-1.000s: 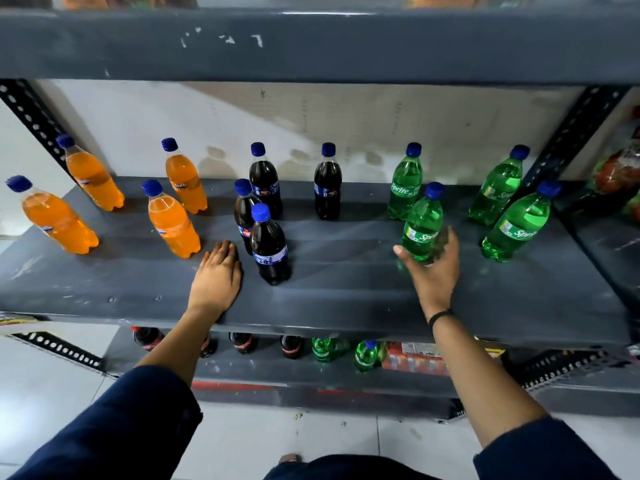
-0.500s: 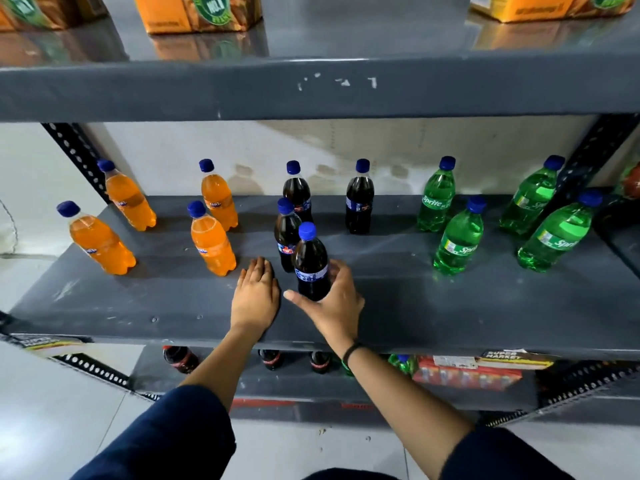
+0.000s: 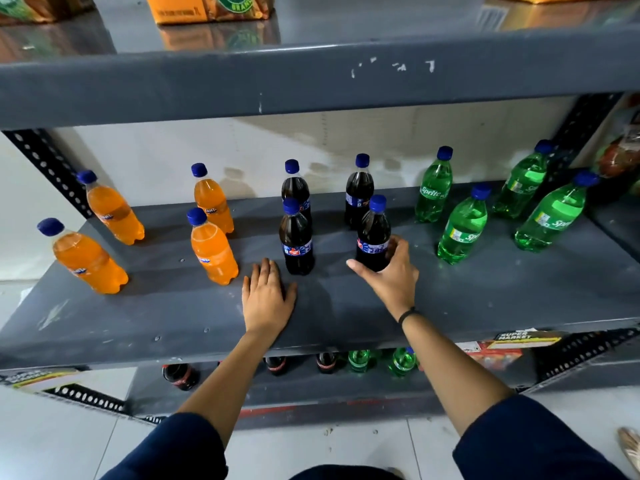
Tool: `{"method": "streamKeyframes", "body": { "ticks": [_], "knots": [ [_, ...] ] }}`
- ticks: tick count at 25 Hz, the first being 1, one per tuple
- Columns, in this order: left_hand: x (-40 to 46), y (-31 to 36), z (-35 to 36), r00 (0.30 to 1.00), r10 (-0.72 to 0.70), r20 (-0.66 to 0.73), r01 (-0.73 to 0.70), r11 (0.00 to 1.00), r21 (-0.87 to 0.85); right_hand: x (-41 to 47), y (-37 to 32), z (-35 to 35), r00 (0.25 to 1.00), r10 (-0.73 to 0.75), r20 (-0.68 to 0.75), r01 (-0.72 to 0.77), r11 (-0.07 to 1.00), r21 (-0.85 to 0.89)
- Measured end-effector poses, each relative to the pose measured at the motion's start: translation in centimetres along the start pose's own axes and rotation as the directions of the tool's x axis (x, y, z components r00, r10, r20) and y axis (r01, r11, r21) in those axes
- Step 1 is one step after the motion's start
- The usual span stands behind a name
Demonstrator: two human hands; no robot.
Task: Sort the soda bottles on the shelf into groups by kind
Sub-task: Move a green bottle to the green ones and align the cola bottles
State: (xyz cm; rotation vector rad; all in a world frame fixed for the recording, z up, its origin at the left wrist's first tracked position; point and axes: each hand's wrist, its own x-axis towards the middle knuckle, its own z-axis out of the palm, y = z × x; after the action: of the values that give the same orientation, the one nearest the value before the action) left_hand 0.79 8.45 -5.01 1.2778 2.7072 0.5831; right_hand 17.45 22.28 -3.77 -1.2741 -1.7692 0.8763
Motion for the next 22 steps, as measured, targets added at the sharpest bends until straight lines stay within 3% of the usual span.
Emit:
{"method": "streamKeyframes", "body": {
  "ticks": [4, 6, 12, 22],
  "knots": [
    [1.3, 3.0, -0.3, 0.986, -0.164, -0.039, 0.144, 0.936, -0.322, -0.6, -0.3, 0.6, 0.994, 0.03, -0.103, -0.035, 0.998, -0.053],
    [1.9, 4.2, -0.1, 0.966, -0.245, -0.079, 0.194, 0.896, -0.4, -0.3, -0.1, 0.6, 0.995, 0.033, -0.092, -0.039, 0.997, -0.069],
    [1.9, 4.6, 1.1, 0.94, -0.264, -0.217, 0.168, 0.91, -0.379, -0.4, 0.8, 0.5, 0.995, -0.081, -0.061, 0.077, 0.996, -0.055],
    [2.0, 4.2, 1.4, 0.932, -0.27, -0.24, 0.154, 0.898, -0.413, -0.2, 0.9, 0.9, 0.996, -0.075, -0.051, 0.067, 0.987, -0.146]
  ]
}}
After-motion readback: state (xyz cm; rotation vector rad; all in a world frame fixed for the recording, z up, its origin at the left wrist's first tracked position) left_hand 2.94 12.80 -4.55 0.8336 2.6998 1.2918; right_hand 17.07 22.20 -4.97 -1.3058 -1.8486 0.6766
